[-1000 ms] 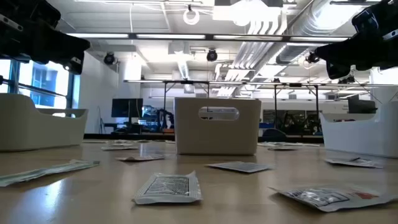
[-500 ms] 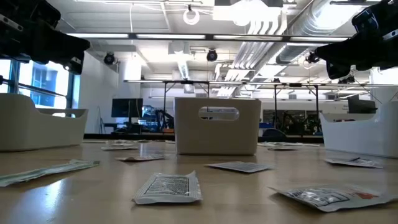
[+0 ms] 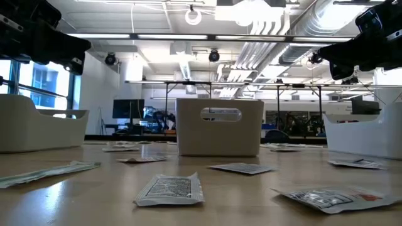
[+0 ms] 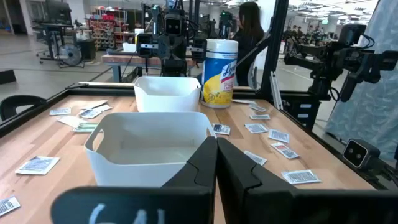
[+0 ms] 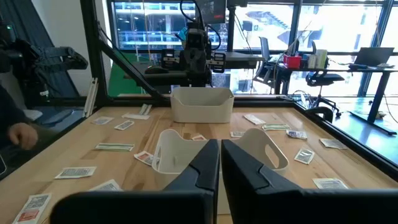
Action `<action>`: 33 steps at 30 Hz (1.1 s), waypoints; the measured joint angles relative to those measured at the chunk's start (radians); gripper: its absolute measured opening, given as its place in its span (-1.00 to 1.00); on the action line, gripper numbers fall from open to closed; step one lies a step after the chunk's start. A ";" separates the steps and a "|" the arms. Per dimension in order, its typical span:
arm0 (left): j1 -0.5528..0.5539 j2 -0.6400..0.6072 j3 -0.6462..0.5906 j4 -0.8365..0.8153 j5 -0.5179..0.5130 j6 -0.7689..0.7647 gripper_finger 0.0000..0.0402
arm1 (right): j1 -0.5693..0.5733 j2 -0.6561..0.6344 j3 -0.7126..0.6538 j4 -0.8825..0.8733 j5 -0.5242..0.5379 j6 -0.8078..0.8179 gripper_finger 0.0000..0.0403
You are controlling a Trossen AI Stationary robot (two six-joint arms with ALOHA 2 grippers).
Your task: Pick & Place First Aid Supplies
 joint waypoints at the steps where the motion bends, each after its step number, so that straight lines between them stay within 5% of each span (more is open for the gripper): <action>1: 0.000 0.000 0.000 0.000 0.000 0.000 -0.99 | 0.000 0.000 0.000 0.000 0.000 0.000 -0.94; 33: 0.000 0.000 0.000 0.004 -0.034 -0.037 -0.99 | 0.000 0.000 0.000 0.000 0.000 0.000 -0.94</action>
